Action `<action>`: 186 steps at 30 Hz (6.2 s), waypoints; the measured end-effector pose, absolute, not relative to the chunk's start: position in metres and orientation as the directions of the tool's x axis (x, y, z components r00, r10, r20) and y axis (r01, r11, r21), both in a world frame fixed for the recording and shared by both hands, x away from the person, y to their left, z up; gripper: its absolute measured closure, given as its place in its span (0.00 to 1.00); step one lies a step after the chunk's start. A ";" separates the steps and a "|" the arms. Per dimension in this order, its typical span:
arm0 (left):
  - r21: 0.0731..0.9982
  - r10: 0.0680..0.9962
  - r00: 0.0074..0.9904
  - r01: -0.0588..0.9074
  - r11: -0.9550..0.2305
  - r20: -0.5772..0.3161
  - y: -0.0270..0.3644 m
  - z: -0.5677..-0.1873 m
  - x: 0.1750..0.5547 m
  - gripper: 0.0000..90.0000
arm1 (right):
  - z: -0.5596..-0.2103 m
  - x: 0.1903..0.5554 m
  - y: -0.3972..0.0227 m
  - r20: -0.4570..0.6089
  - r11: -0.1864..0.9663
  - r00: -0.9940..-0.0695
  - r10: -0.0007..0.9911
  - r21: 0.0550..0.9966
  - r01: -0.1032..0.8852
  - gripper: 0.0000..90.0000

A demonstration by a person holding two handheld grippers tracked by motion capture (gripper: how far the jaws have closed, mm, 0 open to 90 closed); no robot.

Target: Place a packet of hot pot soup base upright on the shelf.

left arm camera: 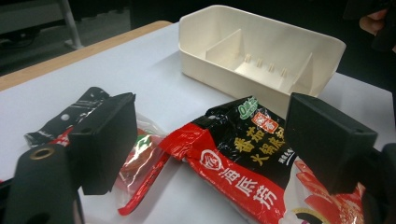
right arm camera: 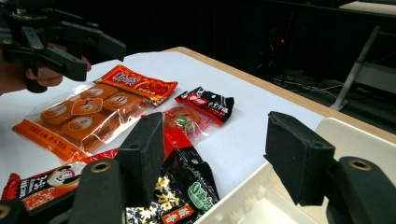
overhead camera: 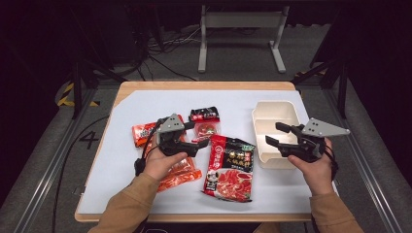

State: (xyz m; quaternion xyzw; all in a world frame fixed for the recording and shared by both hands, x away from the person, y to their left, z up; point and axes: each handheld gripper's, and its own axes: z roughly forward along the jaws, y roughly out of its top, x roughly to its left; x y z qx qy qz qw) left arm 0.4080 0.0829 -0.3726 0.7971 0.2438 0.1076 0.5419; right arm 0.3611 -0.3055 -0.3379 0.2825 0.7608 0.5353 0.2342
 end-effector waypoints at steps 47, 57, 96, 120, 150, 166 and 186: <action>0.694 0.571 0.799 0.520 -0.498 -0.189 0.020 -0.433 0.458 0.45 | -0.337 0.359 -0.308 -0.039 0.266 -0.747 0.664 0.946 0.187 0.45; 0.648 0.544 0.808 0.542 -0.536 -0.226 0.016 -0.436 0.457 0.61 | -0.339 0.360 -0.307 -0.032 0.265 -0.751 0.660 0.945 0.194 0.44; 0.791 0.502 0.796 0.528 -0.308 -0.336 0.031 -0.364 0.415 0.98 | -0.333 0.357 -0.310 -0.005 0.237 -0.752 0.660 0.951 0.201 0.48; 0.929 0.535 0.830 0.308 -0.207 -0.156 0.045 -0.303 0.377 0.99 | -0.312 0.343 -0.312 -0.005 0.204 -0.776 0.630 0.966 0.159 0.49; 0.960 0.538 0.832 0.246 -0.135 -0.138 0.050 -0.287 0.360 0.99 | -0.321 0.360 -0.257 0.106 0.235 -0.842 0.529 0.935 0.266 0.46; 0.960 0.529 0.837 0.247 -0.134 -0.141 0.050 -0.289 0.358 0.98 | -0.317 0.367 -0.259 0.122 0.282 -0.853 0.508 0.911 0.299 0.83; 0.959 0.538 0.832 0.245 -0.140 -0.134 0.063 -0.286 0.362 0.79 | -0.289 0.371 -0.254 -0.022 0.351 -0.836 0.548 0.914 0.206 0.91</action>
